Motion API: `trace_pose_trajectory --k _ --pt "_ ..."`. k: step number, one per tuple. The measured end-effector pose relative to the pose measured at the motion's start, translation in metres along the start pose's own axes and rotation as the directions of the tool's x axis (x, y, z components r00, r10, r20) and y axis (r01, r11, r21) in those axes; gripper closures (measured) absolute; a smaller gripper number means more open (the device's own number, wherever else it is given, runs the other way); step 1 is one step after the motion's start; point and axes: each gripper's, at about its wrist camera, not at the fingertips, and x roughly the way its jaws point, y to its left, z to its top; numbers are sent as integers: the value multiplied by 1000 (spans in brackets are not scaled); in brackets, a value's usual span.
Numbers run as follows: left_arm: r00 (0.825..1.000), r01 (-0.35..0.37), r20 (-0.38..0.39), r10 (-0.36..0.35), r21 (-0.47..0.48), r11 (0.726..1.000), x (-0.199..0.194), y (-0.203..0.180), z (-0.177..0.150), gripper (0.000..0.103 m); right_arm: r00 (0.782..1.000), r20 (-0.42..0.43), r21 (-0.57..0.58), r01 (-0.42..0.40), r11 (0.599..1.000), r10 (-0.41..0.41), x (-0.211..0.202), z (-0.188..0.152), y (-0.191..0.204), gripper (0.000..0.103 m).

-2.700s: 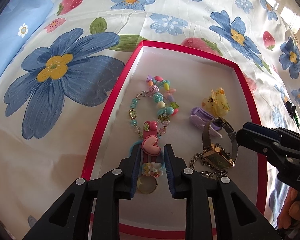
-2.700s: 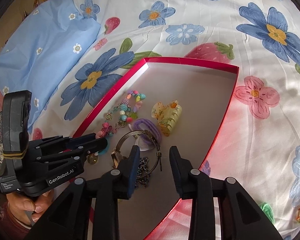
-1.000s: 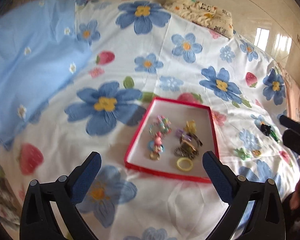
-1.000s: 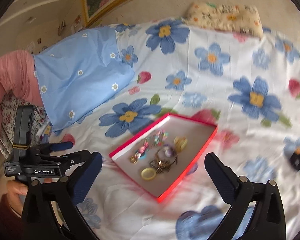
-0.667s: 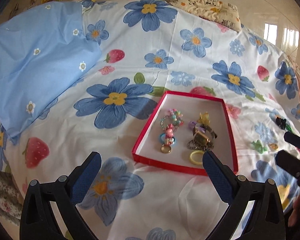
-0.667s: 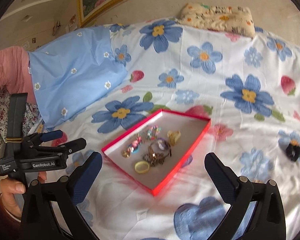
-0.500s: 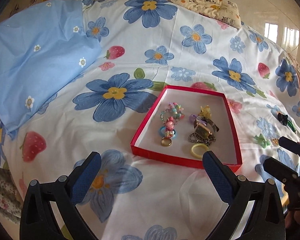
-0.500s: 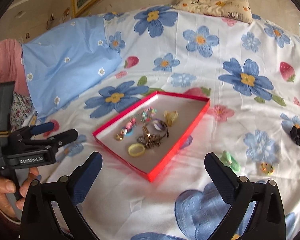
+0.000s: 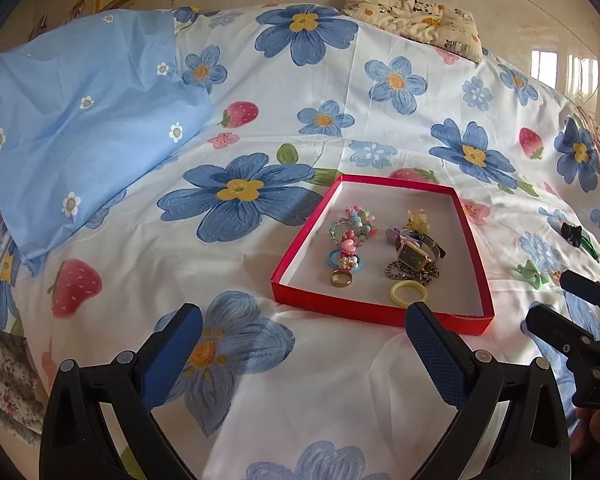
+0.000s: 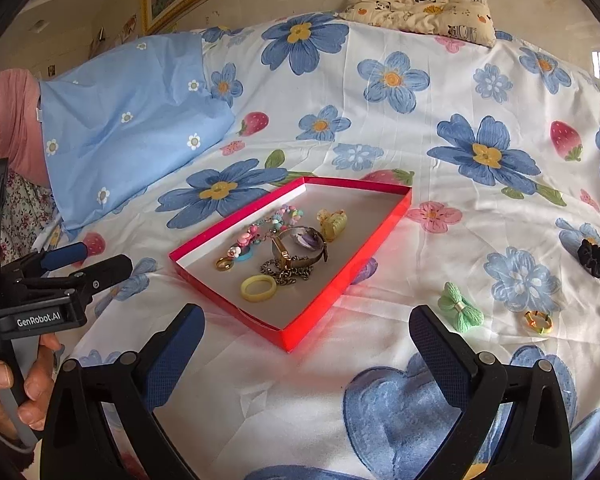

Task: Organize jewelry

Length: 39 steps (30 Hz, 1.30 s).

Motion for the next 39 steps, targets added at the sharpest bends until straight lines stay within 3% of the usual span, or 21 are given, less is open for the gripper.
trace_pose_trajectory --k 39 --pt "1000 21 10 -22 67 998 -6 -7 -5 1 999 -36 11 -2 1000 3 6 -5 -3 0"
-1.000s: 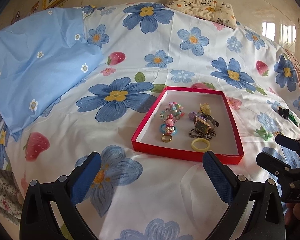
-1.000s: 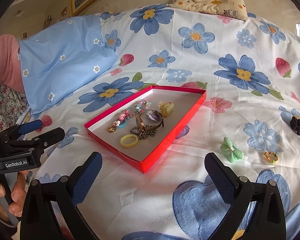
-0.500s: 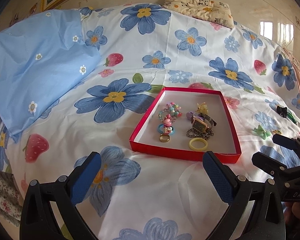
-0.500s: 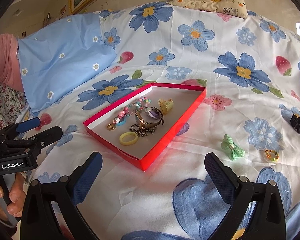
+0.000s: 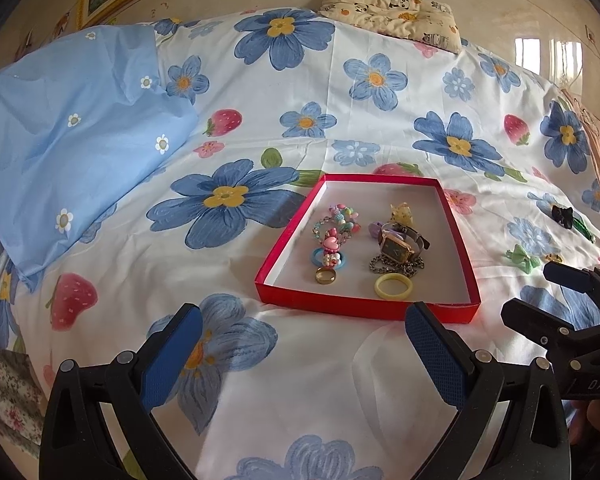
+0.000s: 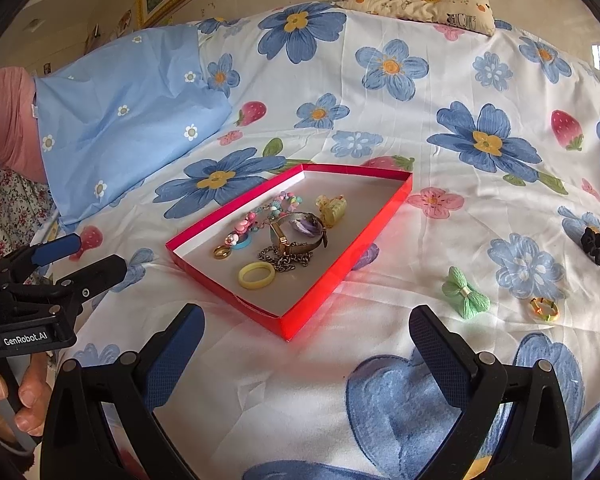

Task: Organize jewelry

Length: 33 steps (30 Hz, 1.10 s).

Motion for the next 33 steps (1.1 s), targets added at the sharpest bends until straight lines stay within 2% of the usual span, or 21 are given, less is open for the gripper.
trace_pose_trajectory --k 33 --pt "1000 -6 1 6 16 1000 3 -1 0 1 1000 1 -1 -1 1000 1 0 1 2 0"
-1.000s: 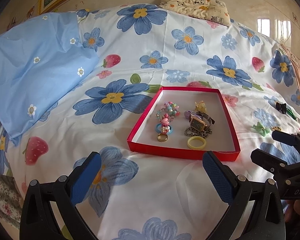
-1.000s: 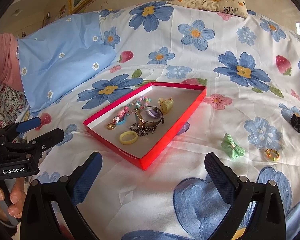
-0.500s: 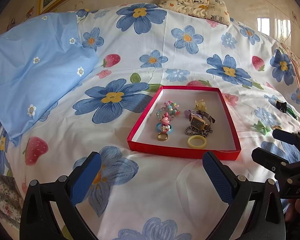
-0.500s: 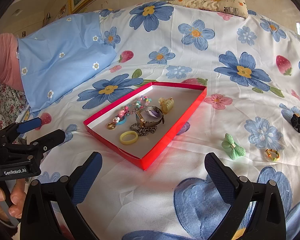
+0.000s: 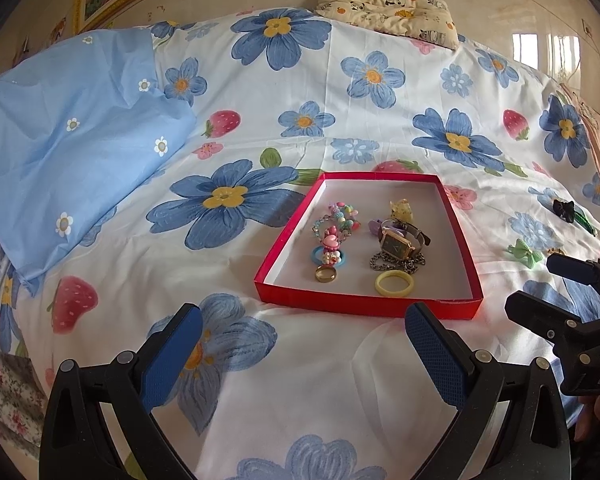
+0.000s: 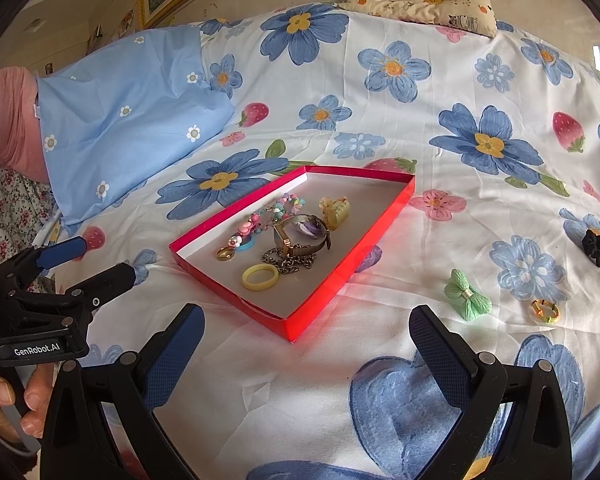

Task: Organize jewelry

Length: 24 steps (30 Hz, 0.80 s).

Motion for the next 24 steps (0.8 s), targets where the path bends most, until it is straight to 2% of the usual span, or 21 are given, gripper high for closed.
trace_pose_trajectory --k 24 --pt "1000 10 -10 -10 1 1000 3 -3 1 1 1000 -2 2 -2 1000 2 0 1 1 0"
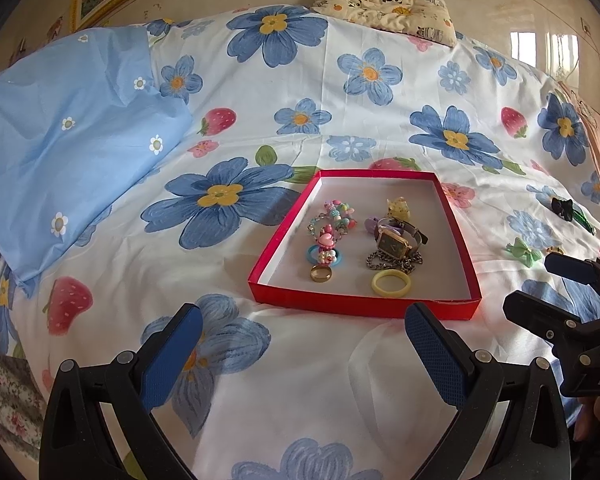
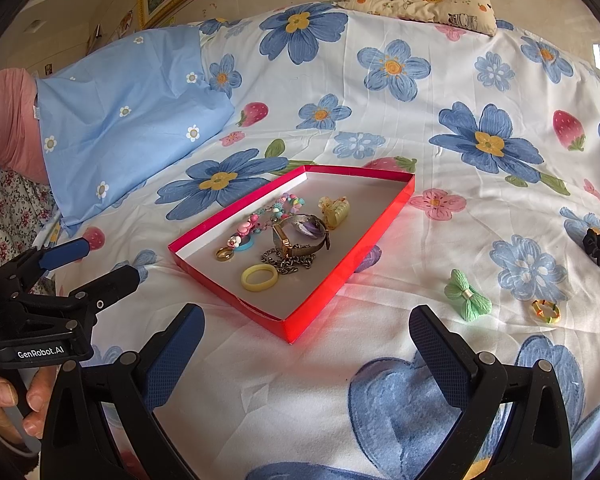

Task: Organize jewelry

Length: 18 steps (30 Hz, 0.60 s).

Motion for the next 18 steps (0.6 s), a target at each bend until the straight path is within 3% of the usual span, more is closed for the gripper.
trace_pose_trajectory --k 18 --pt "1000 12 -25 -12 -10 1000 13 0 4 1 1000 -11 4 -1 1000 1 4 -1 -1 0"
